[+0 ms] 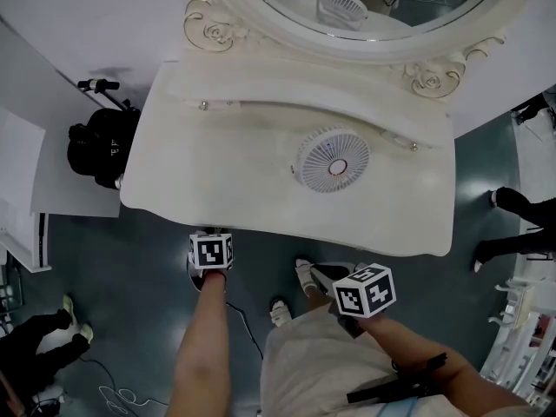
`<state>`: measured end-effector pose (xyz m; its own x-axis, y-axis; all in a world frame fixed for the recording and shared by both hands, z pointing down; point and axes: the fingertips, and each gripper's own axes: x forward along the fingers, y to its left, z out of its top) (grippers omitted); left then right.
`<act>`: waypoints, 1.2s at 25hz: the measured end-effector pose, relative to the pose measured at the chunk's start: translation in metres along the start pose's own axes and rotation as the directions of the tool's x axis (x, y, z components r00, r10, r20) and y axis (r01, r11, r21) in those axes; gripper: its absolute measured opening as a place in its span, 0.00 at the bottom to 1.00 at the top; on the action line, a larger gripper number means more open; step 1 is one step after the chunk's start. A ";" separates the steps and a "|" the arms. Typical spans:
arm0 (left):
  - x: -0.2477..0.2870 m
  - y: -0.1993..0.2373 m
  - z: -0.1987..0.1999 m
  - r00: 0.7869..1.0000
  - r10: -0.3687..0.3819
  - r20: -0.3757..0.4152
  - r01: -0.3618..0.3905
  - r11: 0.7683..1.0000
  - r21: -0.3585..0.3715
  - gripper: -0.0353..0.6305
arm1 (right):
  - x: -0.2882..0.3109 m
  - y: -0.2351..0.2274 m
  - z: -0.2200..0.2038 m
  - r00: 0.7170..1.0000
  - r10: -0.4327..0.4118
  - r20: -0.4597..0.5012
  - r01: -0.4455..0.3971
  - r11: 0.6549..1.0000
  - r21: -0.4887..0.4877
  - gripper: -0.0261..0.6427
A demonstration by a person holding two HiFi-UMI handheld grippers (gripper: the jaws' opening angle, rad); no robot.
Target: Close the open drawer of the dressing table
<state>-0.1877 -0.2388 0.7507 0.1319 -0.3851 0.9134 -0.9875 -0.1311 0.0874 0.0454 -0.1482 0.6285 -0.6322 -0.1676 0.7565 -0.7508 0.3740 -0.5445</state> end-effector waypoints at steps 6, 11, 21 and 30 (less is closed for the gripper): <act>-0.001 -0.001 0.001 1.000 -0.017 -0.002 0.017 1.000 0.019 0.24 | 0.000 0.004 -0.001 1.000 0.004 0.000 -0.004 1.000 -0.006 0.06; -0.001 -0.007 -0.003 0.999 -0.044 -0.031 0.045 0.998 0.039 0.39 | -0.005 0.006 0.000 1.000 0.000 0.011 0.000 1.000 -0.014 0.06; -0.022 -0.017 0.000 0.999 -0.048 -0.002 0.048 0.997 0.054 0.41 | -0.018 0.009 -0.002 0.999 0.000 0.045 0.000 1.000 -0.009 0.06; -0.058 -0.036 0.007 0.992 -0.107 0.067 0.106 0.994 0.022 0.41 | -0.029 0.023 0.000 0.997 0.017 0.070 -0.016 1.000 -0.018 0.06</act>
<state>-0.1592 -0.2181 0.6922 0.2425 -0.4288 0.8702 -0.9658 -0.1913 0.1749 0.0464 -0.1348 0.5945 -0.6565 -0.2246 0.7201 -0.7373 0.3927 -0.5497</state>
